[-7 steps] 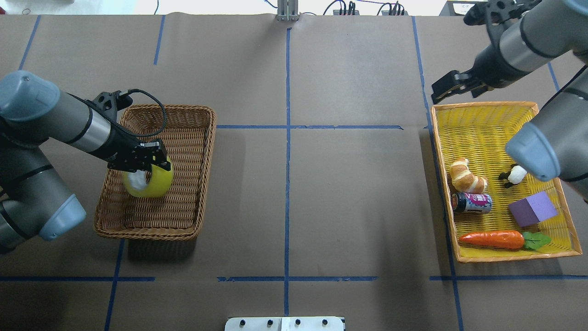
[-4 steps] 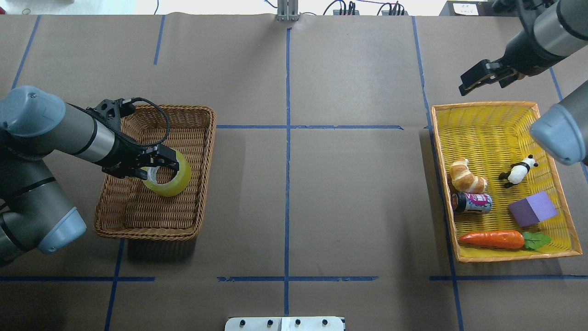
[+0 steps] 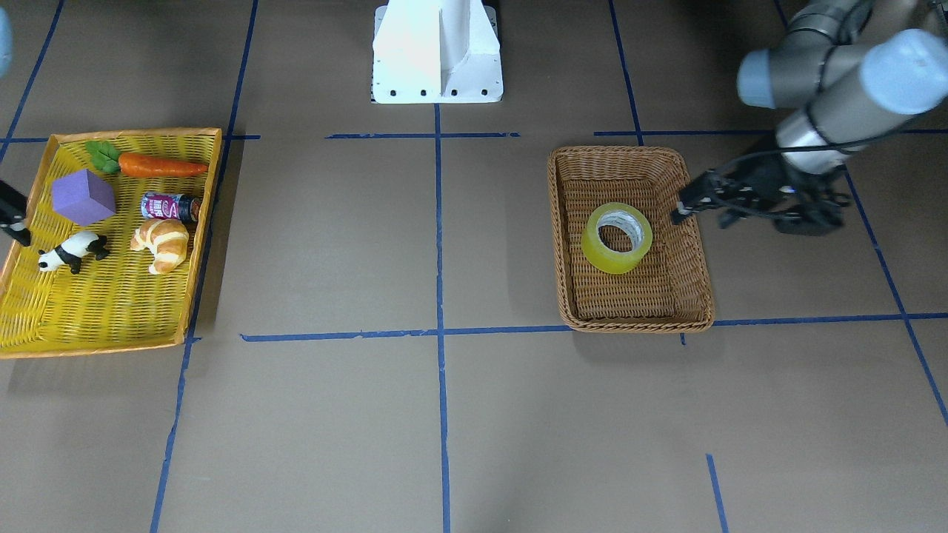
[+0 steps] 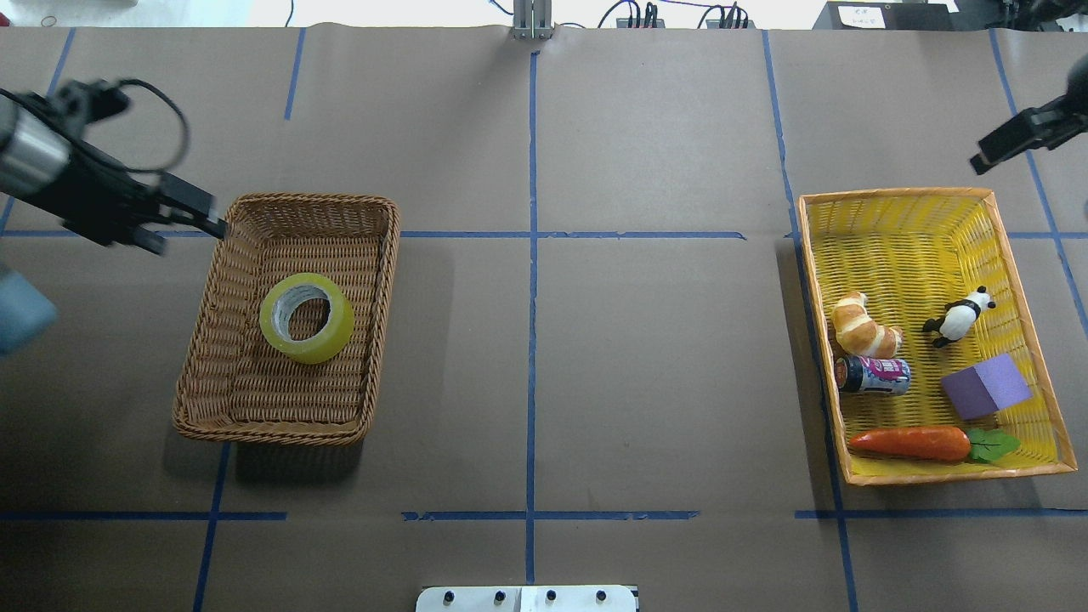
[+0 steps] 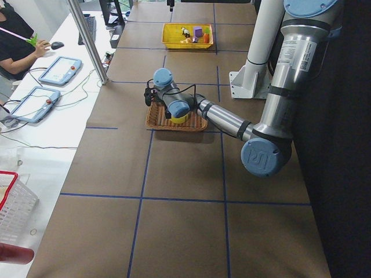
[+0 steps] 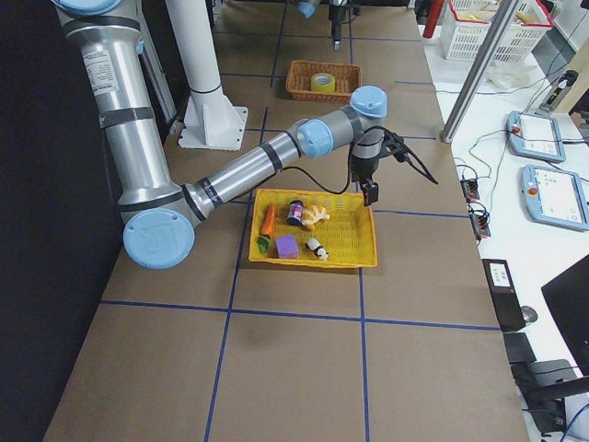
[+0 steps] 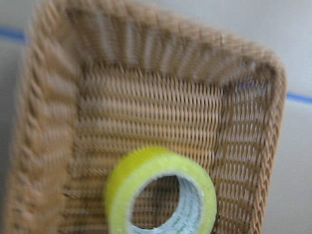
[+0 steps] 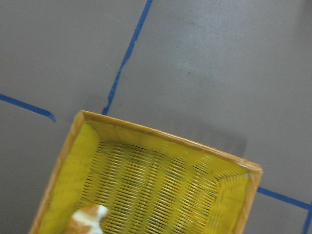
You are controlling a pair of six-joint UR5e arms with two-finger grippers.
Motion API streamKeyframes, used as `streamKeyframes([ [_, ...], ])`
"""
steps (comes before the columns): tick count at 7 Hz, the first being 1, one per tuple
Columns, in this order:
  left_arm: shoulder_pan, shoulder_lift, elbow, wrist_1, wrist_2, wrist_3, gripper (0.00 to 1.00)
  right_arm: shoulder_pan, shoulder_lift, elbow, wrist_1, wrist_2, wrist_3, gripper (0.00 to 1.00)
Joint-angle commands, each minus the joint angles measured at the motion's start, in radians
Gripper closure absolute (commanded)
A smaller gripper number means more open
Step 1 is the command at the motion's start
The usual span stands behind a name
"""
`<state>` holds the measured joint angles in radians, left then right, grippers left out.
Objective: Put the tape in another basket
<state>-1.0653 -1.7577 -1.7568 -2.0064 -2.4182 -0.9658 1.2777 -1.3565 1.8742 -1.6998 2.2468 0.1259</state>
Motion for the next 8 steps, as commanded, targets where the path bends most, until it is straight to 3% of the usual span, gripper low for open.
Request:
streamKeyframes([
  [1, -0.196, 0.043, 0.026, 0.224, -0.016, 0.441, 0.0, 0.096, -0.054, -0.061, -0.008, 0.004, -0.156, 0.0],
  [2, -0.29, 0.047, 0.045, 0.324, -0.01, 0.62, 0.0, 0.144, -0.091, -0.064, -0.014, 0.034, -0.157, 0.0],
  [4, -0.459, 0.081, 0.179, 0.365, -0.007, 0.913, 0.0, 0.236, -0.165, -0.128, -0.009, 0.189, -0.158, 0.0],
  [6, -0.545, 0.081, 0.295, 0.367, 0.063, 1.082, 0.0, 0.252, -0.179, -0.147, -0.003, 0.144, -0.149, 0.0],
  [8, -0.561, 0.084, 0.362, 0.367, 0.065, 1.148, 0.0, 0.252, -0.2, -0.223, 0.028, 0.142, -0.155, 0.0],
])
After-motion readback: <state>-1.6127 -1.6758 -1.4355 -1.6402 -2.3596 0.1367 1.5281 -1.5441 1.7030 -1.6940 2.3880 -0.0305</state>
